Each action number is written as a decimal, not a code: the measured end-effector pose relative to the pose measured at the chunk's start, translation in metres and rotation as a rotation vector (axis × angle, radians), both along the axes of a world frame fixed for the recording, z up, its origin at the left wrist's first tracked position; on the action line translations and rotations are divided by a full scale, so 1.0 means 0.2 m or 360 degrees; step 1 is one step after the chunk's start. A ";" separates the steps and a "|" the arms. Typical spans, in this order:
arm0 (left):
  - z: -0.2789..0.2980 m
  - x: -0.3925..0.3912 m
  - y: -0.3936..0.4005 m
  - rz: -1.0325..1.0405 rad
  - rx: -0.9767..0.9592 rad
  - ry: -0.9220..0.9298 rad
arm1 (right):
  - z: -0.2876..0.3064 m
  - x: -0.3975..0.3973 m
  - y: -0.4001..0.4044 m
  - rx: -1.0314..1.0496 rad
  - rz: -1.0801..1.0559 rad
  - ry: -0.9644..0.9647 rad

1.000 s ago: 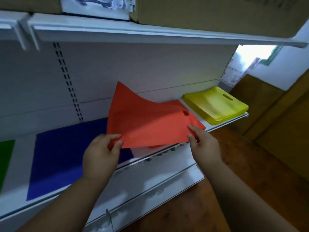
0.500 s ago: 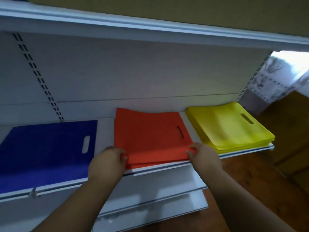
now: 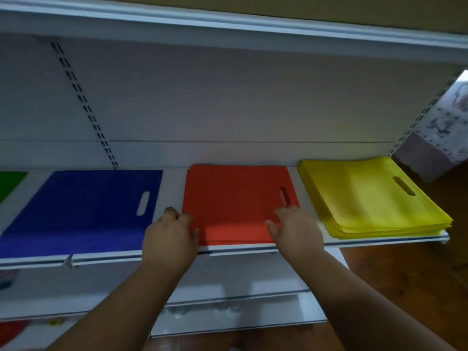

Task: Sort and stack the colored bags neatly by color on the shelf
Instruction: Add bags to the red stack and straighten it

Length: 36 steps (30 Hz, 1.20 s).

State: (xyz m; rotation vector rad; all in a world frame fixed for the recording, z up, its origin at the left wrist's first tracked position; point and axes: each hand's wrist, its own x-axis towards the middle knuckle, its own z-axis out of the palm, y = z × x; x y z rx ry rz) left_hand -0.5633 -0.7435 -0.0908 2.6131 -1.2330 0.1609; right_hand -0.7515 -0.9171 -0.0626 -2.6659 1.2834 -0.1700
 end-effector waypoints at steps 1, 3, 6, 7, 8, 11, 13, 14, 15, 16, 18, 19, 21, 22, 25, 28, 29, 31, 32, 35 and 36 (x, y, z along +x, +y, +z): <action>0.01 -0.01 0.03 -0.0013 -0.0045 0.0022 | 0.01 0.05 0.03 0.0021 0.0059 -0.0051; 0.02 -0.01 0.12 -0.0033 -0.0108 0.0094 | 0.05 0.16 0.11 0.0043 0.0191 -0.0170; 0.04 0.06 0.34 0.0067 -0.0222 0.0210 | 0.10 0.38 0.29 0.0075 0.0402 -0.0336; 0.05 0.10 0.44 0.0128 -0.0251 0.0252 | 0.12 0.46 0.37 0.0078 0.0467 -0.0373; 0.07 0.14 0.55 0.0193 -0.0265 0.0299 | 0.13 0.54 0.46 0.0086 0.0529 -0.0411; 0.12 0.28 0.93 0.0395 -0.0323 0.0356 | 0.17 0.79 0.80 0.0157 0.0741 -0.0538; 0.14 0.38 1.21 0.0511 -0.0377 0.0310 | 0.20 0.98 1.05 0.0192 0.0887 -0.0586; 0.15 0.43 1.35 0.0554 -0.0383 0.0289 | 0.22 1.07 1.18 0.0219 0.0951 -0.0600; 0.16 0.48 1.49 0.0600 -0.0373 0.0274 | 0.23 1.16 1.31 0.0251 0.1012 -0.0612; 0.17 0.52 1.63 0.0657 -0.0361 0.0260 | 0.24 1.24 1.44 0.0274 0.1077 -0.0634; 0.18 0.59 1.90 0.0794 -0.0354 0.0243 | 0.26 1.41 1.68 0.0296 0.1206 -0.0708; 0.19 0.61 2.03 0.0855 -0.0364 0.0239 | 0.27 1.48 1.80 0.0308 0.1257 -0.0738; 0.21 0.66 2.26 0.0964 -0.0390 0.0229 | 0.28 1.61 2.00 0.0311 0.1345 -0.0772; 0.22 0.68 2.36 0.1013 -0.0408 0.0216 | 0.28 1.67 2.08 0.0302 0.1391 -0.0777; 0.21 0.82 2.58 0.1156 -0.0452 0.0189 | 0.31 1.87 2.29 0.0284 0.1506 -0.0771; 0.17 0.96 2.70 0.1250 -0.0525 0.0221 | 0.32 2.09 2.42 0.0333 0.1540 -0.0701; 0.16 1.02 2.73 0.1266 -0.0538 0.0230 | 0.32 2.17 2.45 0.0365 0.1542 -0.0663; 0.14 1.14 2.79 0.1291 -0.0532 0.0231 | 0.31 2.34 2.53 0.0428 0.1543 -0.0604; 0.13 1.21 2.83 0.1314 -0.0534 0.0223 | 0.30 2.43 2.57 0.0459 0.1553 -0.0581; 0.13 1.44 2.94 0.1394 -0.0546 0.0231 | 0.28 2.75 2.71 0.0582 0.1610 -0.0462; 0.15 1.51 2.98 0.1408 -0.0529 0.0233 | 0.28 2.85 2.75 0.0634 0.1616 -0.0388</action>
